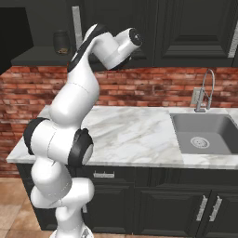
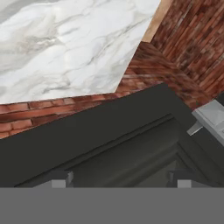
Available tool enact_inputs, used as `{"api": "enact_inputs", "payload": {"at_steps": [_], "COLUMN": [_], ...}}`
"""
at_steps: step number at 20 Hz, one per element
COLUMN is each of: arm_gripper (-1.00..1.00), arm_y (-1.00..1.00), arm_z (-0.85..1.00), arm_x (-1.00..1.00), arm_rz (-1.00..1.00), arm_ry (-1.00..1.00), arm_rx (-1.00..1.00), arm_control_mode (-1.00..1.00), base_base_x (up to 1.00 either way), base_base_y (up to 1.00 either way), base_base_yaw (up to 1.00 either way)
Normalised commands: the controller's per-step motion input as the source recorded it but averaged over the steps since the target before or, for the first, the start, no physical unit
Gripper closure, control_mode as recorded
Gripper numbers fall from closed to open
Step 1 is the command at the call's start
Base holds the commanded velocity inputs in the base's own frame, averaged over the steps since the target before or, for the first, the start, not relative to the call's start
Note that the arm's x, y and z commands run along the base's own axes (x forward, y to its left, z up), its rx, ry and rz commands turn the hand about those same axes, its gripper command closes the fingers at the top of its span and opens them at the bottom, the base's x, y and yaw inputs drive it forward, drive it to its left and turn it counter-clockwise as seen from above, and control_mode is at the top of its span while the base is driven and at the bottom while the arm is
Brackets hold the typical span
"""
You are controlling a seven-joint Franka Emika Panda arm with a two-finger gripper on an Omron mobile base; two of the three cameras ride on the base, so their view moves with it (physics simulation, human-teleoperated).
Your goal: Pick the candle and jar from the dining table and place them in the open cabinet. Close the cabinet after placing the objects.
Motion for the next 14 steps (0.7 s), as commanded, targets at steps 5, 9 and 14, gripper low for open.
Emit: {"api": "enact_inputs", "payload": {"at_steps": [5,9,14], "arm_gripper": [-1.00,-1.00,-1.00], "arm_y": [0.01,0.01,0.00], "arm_z": [0.00,0.01,0.05], "arm_x": [0.53,0.51,0.43], "arm_rz": [0.00,0.00,0.00], "arm_ry": [0.00,0.00,0.00], "arm_rx": [-0.11,-0.10,-0.10], "arm_control_mode": [-1.00,-1.00,-1.00], "base_base_x": [0.00,0.00,0.00], "base_base_y": [0.00,0.00,0.00], "base_base_yaw": [0.00,0.00,0.00]}}
